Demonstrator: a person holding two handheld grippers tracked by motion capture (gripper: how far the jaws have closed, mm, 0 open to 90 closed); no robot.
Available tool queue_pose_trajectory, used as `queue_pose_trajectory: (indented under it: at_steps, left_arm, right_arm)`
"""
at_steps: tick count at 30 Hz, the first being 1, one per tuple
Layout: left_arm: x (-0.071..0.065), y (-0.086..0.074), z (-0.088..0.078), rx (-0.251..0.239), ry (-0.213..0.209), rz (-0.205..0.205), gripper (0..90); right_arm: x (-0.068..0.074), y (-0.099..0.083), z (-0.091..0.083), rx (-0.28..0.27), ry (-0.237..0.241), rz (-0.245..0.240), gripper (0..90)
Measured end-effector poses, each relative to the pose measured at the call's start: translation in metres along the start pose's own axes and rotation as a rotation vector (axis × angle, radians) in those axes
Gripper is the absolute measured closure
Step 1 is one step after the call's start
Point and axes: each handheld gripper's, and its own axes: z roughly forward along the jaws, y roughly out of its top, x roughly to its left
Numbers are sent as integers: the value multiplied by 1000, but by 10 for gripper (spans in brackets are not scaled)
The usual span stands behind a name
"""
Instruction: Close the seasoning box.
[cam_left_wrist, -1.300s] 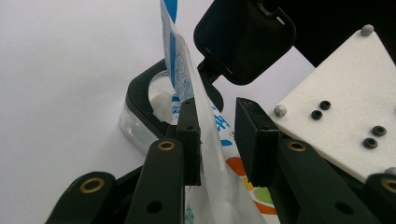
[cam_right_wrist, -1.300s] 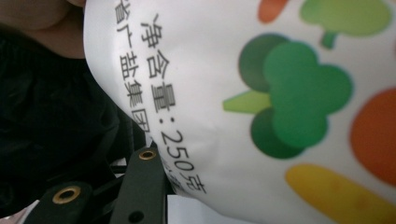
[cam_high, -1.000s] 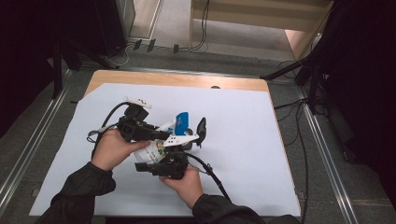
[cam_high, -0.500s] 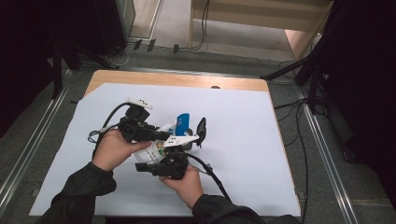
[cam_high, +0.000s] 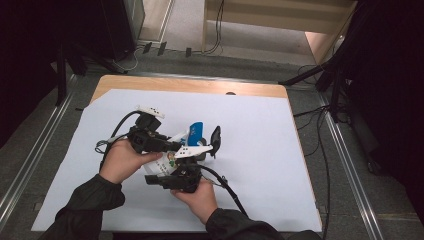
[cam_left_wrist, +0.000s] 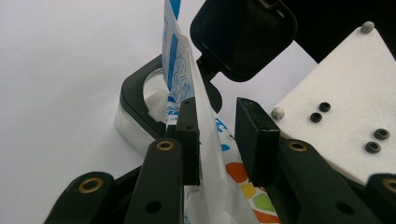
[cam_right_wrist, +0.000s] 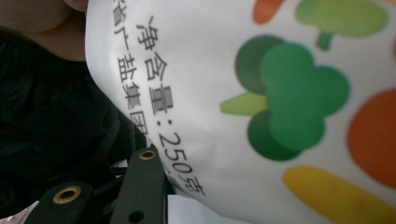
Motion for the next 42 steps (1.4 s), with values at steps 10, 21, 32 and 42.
queue_pose_trajectory:
  at_steps: [10, 21, 32, 42]
  left_arm:
    - [1, 0, 1, 3, -6, 1, 728]
    - [1, 2, 1, -13, -5, -13, 727]
    - [1, 4, -2, -47, 1, -18, 730]
    - [3, 4, 1, -35, 2, -16, 733]
  right_arm:
    - [-1, -1, 0, -4, -1, 2, 650]
    - [-1, 1, -1, -11, 11, 16, 650]
    - [-2, 6, -1, -19, 8, 11, 650]
    - [-4, 5, -1, -14, 12, 27, 650]
